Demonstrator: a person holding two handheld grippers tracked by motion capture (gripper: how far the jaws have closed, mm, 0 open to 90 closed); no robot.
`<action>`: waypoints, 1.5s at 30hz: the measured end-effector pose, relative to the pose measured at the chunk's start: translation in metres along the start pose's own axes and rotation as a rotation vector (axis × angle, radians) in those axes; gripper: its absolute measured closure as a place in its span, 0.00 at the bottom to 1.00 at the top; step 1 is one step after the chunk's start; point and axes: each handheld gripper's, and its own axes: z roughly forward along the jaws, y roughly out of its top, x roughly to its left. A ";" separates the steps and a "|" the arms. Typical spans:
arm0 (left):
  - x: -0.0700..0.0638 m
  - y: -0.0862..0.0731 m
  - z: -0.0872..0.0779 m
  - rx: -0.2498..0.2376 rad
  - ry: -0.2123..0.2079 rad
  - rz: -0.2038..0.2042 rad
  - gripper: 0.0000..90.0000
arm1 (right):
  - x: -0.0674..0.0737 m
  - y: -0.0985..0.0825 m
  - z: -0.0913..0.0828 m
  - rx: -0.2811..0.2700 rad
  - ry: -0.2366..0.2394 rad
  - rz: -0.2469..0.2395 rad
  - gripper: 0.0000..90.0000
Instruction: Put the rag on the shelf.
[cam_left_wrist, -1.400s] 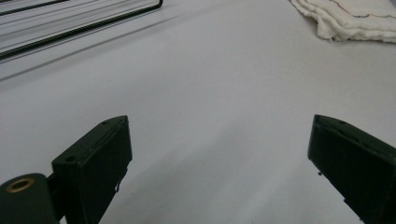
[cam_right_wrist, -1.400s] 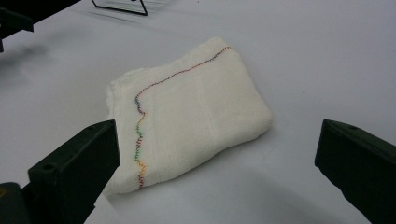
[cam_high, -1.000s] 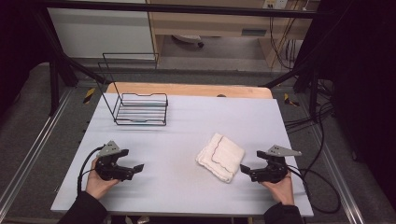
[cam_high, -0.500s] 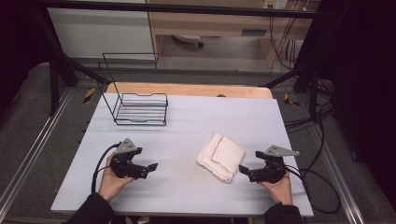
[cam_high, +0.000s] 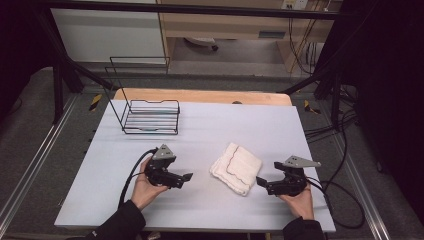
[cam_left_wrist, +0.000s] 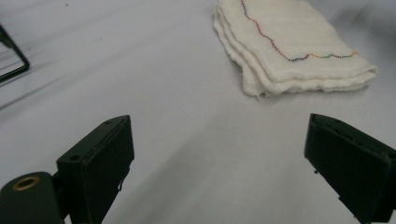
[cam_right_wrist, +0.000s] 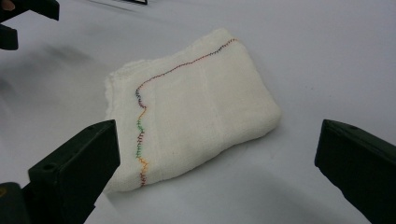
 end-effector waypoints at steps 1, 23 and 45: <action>0.000 0.000 0.000 0.000 0.000 0.000 0.09 | 0.000 0.000 0.000 0.001 0.000 0.000 0.01; -0.026 0.029 0.069 0.080 -0.009 -0.050 0.34 | 0.000 0.000 0.000 0.003 0.002 -0.002 0.01; -0.030 0.033 0.095 0.108 -0.052 -0.100 0.72 | 0.000 0.000 0.000 0.002 0.007 0.001 0.01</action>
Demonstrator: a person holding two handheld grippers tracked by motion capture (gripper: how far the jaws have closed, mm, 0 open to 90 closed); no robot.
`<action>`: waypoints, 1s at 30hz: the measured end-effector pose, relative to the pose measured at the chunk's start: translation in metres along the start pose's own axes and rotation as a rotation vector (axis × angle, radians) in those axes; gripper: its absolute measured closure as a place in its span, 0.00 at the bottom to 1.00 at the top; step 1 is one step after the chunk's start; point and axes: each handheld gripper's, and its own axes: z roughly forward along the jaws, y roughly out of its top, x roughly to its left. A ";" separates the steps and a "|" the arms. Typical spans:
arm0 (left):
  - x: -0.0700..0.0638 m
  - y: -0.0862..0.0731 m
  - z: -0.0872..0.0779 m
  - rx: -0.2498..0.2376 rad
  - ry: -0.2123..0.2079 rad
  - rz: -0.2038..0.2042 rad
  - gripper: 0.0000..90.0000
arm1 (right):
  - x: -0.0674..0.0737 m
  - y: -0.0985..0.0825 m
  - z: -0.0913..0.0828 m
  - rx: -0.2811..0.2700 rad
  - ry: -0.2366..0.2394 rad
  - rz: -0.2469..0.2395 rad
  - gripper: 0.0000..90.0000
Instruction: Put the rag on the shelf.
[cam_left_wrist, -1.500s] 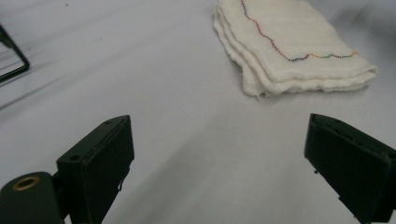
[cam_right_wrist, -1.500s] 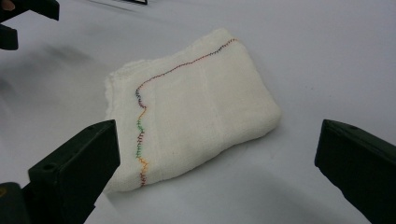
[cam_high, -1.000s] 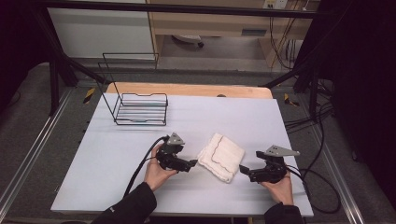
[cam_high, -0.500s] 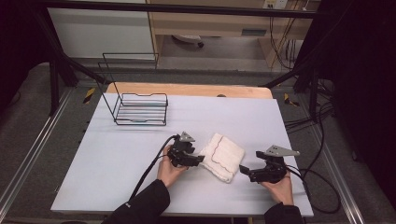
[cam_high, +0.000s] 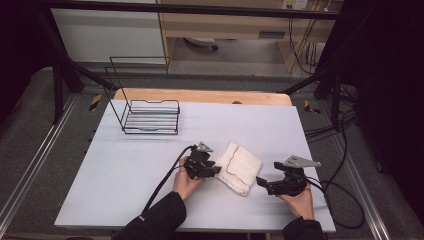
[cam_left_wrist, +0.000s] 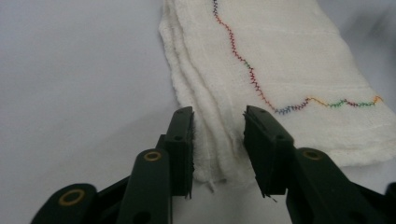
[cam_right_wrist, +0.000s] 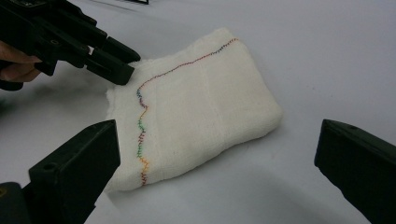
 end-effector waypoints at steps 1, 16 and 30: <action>-0.001 0.000 0.001 -0.001 -0.005 -0.004 0.74 | 0.000 0.000 0.000 0.003 0.002 0.000 0.01; -0.011 0.006 -0.001 0.030 0.029 0.010 0.92 | 0.001 0.000 0.001 0.001 0.007 0.000 0.01; -0.011 0.009 -0.021 0.024 0.008 0.007 0.93 | 0.001 -0.001 0.002 0.002 0.014 0.008 0.01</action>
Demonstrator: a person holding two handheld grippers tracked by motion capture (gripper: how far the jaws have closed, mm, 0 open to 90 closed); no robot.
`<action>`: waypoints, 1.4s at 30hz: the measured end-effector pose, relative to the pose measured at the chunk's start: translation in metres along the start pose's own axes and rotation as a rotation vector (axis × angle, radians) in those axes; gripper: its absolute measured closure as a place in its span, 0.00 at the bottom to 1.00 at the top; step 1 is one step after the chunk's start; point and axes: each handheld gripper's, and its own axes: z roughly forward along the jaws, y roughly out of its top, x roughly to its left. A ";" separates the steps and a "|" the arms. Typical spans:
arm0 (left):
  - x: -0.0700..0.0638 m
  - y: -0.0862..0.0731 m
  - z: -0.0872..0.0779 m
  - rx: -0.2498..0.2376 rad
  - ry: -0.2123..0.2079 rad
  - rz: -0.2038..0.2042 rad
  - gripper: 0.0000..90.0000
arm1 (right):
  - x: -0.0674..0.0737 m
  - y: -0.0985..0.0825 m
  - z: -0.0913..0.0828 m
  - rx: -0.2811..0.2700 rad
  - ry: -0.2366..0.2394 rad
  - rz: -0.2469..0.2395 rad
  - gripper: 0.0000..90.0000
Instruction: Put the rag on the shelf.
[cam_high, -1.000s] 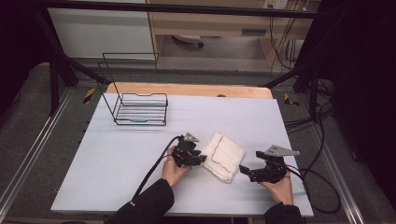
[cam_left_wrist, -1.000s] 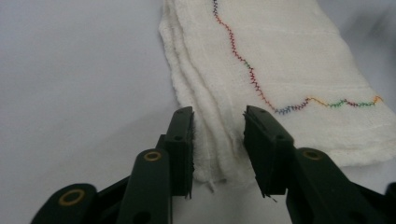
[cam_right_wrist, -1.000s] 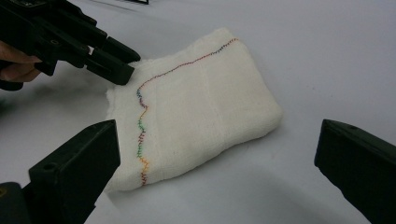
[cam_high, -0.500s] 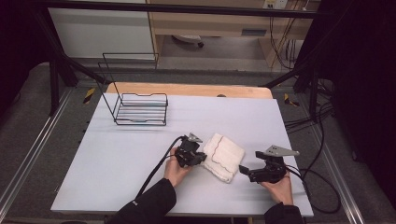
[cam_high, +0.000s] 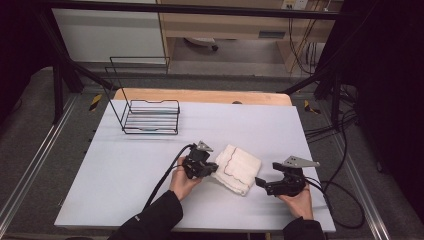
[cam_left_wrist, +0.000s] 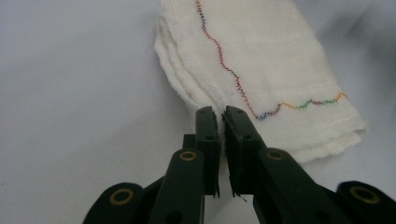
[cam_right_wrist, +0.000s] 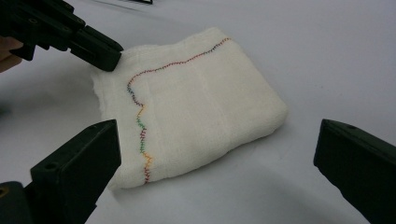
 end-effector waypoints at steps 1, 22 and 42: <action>0.000 0.000 0.000 0.000 0.000 0.000 0.92 | 0.000 0.000 0.000 0.000 0.000 0.000 0.01; 0.002 -0.009 0.022 -0.002 -0.038 -0.080 0.80 | 0.000 0.000 0.000 0.002 0.002 0.001 0.01; -0.008 -0.004 0.015 -0.010 -0.020 -0.039 0.92 | 0.001 0.000 0.000 -0.004 0.011 0.010 0.02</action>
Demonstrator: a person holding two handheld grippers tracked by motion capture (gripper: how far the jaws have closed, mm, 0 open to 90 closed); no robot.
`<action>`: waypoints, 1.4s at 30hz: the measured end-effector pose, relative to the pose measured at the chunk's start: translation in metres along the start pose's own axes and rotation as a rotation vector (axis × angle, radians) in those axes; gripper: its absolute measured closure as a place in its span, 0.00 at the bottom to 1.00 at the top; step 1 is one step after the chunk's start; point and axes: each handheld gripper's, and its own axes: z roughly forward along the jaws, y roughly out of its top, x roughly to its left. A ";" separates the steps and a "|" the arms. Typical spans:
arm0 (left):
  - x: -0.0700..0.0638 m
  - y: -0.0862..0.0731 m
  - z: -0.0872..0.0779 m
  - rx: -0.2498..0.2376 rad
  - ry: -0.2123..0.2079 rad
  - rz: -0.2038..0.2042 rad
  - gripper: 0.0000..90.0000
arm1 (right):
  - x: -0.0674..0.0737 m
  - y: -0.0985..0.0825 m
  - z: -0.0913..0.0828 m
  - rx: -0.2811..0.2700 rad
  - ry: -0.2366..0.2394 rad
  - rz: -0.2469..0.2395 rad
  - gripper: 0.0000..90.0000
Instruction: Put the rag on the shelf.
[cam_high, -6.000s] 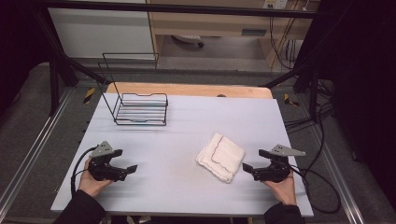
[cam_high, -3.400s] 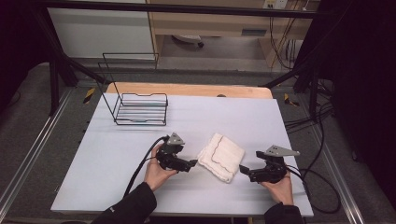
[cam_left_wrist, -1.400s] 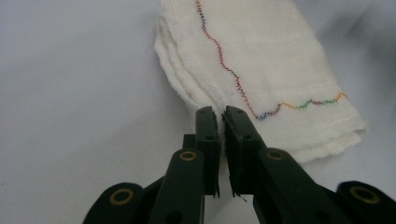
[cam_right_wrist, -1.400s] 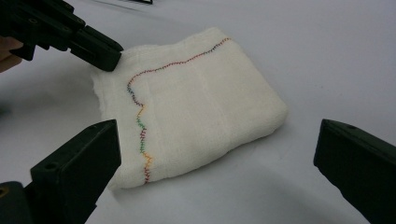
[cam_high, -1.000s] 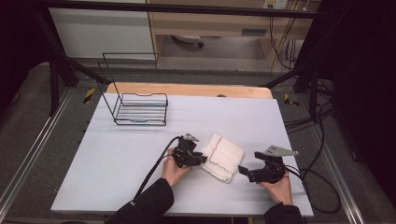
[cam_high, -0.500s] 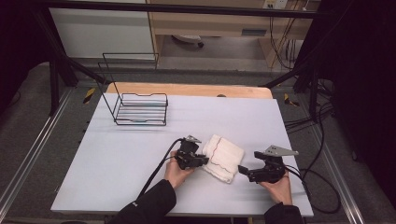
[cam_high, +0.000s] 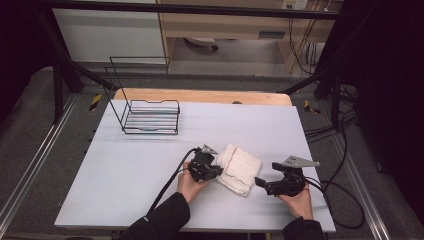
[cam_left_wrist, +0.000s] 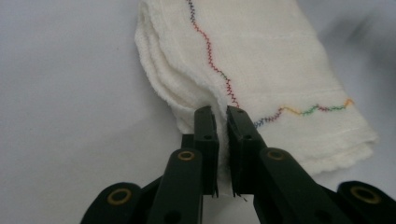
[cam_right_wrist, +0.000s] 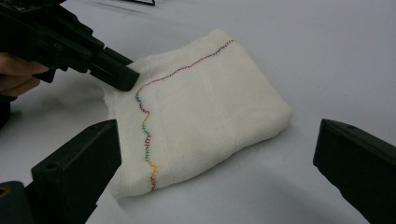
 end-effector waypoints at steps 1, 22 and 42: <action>-0.001 0.001 -0.003 -0.001 -0.004 0.005 0.92 | 0.000 0.000 0.000 0.000 0.001 0.001 0.02; 0.005 -0.011 0.008 -0.035 0.015 -0.016 0.72 | 0.001 0.001 0.000 0.001 0.004 -0.005 0.02; 0.002 -0.004 0.006 0.005 -0.024 -0.032 0.92 | 0.001 0.001 0.001 0.002 0.010 0.001 0.02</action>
